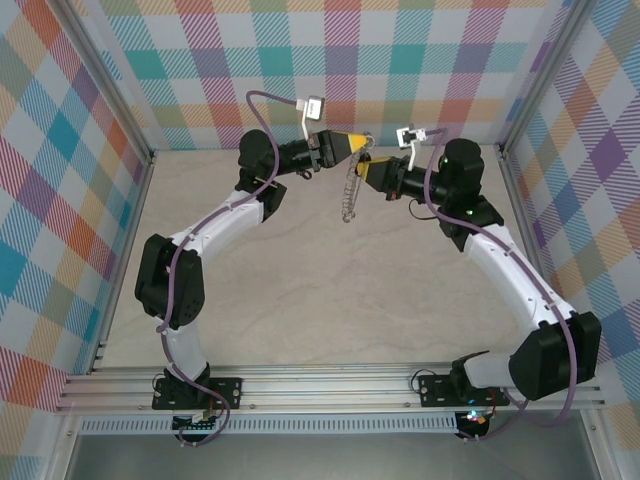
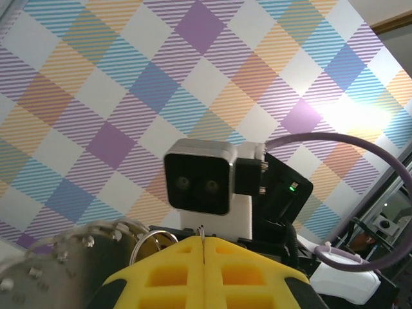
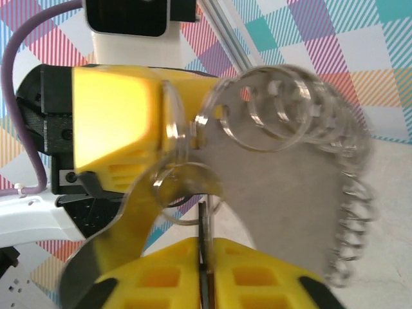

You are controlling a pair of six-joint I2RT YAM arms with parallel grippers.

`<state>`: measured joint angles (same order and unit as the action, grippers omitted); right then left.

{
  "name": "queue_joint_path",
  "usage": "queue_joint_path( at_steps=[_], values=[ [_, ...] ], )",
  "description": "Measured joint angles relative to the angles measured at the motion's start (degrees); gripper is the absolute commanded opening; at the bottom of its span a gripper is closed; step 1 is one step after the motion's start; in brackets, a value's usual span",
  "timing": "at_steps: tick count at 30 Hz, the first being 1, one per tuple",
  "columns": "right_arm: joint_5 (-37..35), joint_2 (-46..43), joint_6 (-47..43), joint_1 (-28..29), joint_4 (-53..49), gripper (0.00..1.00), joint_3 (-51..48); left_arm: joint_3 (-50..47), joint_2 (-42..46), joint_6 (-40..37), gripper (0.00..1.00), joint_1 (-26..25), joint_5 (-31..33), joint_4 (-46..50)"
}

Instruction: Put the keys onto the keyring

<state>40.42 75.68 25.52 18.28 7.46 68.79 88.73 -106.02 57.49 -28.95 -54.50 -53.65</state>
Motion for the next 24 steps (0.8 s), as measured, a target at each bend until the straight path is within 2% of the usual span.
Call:
queue_joint_path(
  at_steps=[2,10,24],
  values=[
    [-1.03,-0.85,-0.85,0.09,-1.31,0.0,0.0,-0.11,0.0,-0.02,0.0,0.02,0.17,-0.35],
    [-3.34,-3.76,-2.38,0.07,-3.91,0.0,-0.11,-1.86,0.0,-0.02,0.0,0.22,2.05,-2.16],
    [-1.42,0.98,-2.36,2.38,-5.9,0.0,2.23,-4.9,2.56,-4.5,0.0,0.22,3.54,0.68]
  ],
)
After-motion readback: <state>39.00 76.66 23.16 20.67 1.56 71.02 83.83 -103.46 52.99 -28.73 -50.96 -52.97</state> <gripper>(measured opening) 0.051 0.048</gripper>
